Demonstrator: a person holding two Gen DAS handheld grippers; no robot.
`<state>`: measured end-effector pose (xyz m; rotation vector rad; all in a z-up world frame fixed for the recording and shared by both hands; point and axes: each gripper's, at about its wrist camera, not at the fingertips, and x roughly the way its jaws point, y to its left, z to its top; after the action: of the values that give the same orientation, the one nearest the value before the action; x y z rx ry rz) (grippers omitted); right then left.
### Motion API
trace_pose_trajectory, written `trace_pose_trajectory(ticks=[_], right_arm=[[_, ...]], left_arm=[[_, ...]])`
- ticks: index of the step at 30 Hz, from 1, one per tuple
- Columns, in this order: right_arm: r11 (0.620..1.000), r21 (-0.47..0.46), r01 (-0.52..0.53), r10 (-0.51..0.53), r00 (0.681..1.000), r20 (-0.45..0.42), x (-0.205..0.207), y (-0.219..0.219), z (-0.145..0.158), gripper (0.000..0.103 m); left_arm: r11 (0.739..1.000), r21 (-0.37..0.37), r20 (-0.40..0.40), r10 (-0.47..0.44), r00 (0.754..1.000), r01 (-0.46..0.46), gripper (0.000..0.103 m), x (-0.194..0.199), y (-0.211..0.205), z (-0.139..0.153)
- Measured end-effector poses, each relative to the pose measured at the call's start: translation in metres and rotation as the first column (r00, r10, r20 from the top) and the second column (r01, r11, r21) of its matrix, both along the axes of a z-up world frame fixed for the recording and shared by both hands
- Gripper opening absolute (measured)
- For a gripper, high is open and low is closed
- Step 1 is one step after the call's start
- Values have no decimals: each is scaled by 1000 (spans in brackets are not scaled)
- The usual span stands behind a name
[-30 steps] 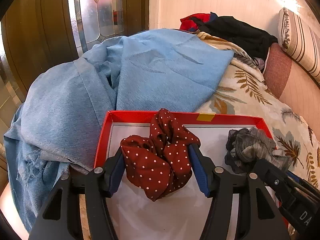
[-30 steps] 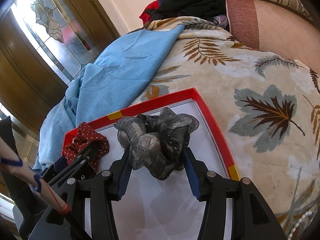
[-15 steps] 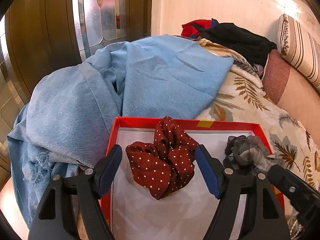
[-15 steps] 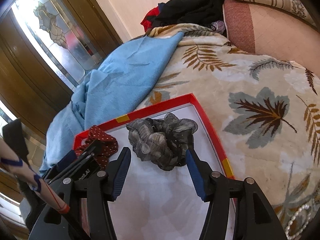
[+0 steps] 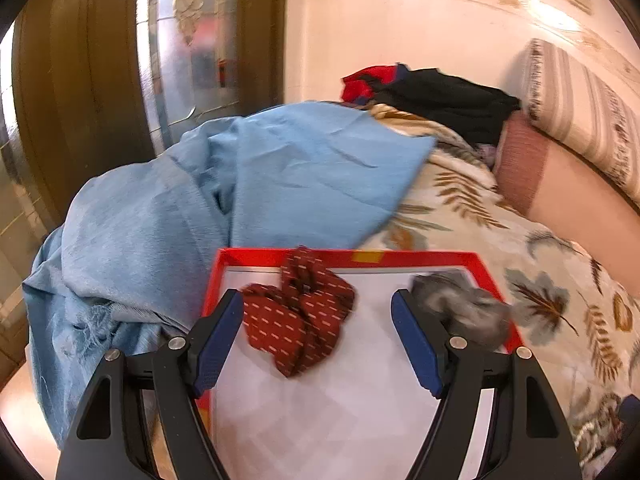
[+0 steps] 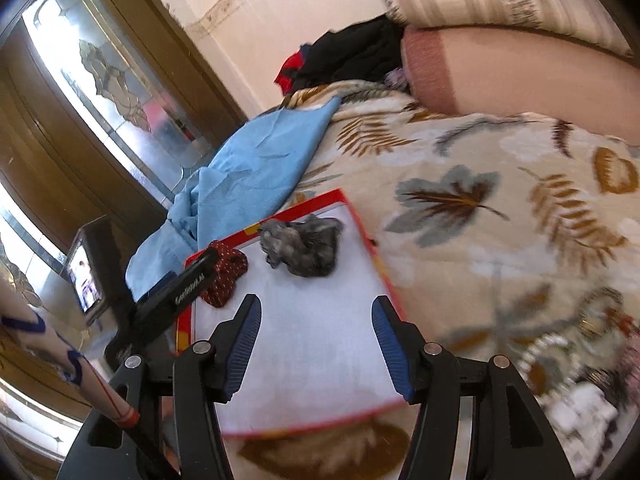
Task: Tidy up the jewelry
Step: 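Move both tools back to the pile of accessories on the bedspread, then grasp the white cherry-print scrunchie with the left tool while the right tool grasps the pink plaid scrunchie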
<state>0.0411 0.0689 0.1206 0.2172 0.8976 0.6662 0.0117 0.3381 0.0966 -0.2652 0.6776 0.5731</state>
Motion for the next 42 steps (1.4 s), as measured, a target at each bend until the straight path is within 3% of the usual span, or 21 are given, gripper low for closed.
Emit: trace_pose_trajectory(ticks=[10,15,19,22,24,28,31,39,42], right_arm=[[983,20,182,-183,983,21,-52,-138,-1,66],[956,39,292,-293,956,28,-72,-205,-5,66],[924,53,378,-379,925,13,-76,-253,-18,66],[907,71,415,-415,910,-8,-75,-278,-31,66],[893,74,443,-443,896,-22,-74,-294,-43,66],[876,108,470,-464,883,-76,-66,-318,-60,66],[871,117,477,-471,879,-78,-60,-325,-63,66],[869,146,473,-459,880,-122,-51,-325,-74,71],[869,130,478,-461,876,-140,-44,-321,-83,71]], left_arm=[[977,15,58,-212,976,211,77,-16,-92,13],[927,-26,58,-373,926,374,78,-30,-155,6],[854,-32,45,-517,855,519,79,-34,-203,1],[759,-116,45,-640,767,640,81,-35,-237,-11],[709,-160,40,-691,722,687,81,-35,-256,-19],[634,-205,30,-758,652,746,81,-32,-290,-32],[618,-225,31,-768,640,753,83,-23,-308,-36],[648,-233,-62,-754,654,725,83,9,-334,-75],[643,-235,-41,-756,653,729,67,11,-331,-83]])
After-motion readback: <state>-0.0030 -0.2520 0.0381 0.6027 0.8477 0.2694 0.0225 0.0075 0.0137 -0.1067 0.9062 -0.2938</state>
